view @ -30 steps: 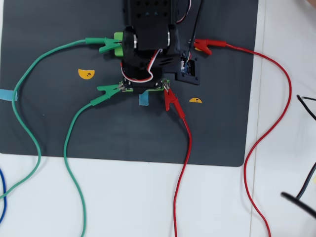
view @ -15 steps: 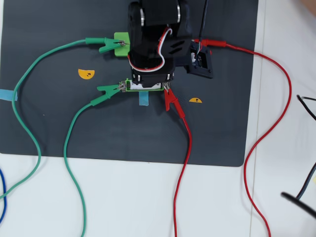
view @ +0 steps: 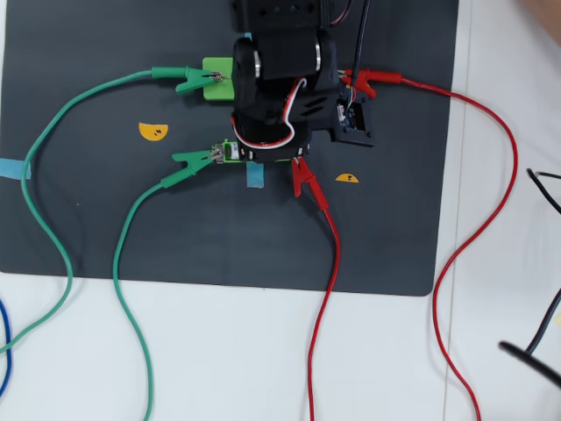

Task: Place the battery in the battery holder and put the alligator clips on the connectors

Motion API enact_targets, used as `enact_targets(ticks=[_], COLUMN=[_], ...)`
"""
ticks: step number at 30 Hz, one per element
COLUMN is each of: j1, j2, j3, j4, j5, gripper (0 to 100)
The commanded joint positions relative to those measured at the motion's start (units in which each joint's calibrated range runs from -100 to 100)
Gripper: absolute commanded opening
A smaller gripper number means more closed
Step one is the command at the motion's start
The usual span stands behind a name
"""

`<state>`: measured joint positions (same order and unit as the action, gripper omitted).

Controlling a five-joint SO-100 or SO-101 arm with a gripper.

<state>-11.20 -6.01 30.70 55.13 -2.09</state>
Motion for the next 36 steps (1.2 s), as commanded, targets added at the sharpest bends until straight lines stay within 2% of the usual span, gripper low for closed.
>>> enact_targets(ticks=[1, 9, 12, 36], j1=[0.55, 1.96, 3.27, 3.47], j2=[0.01, 0.86, 0.94, 5.71], j3=[-2.45, -2.45, -1.93, -1.57], j4=[-0.76, -1.28, -4.63, -4.98], j5=[0.24, 0.97, 1.91, 1.91], gripper=[1, 1, 1, 1])
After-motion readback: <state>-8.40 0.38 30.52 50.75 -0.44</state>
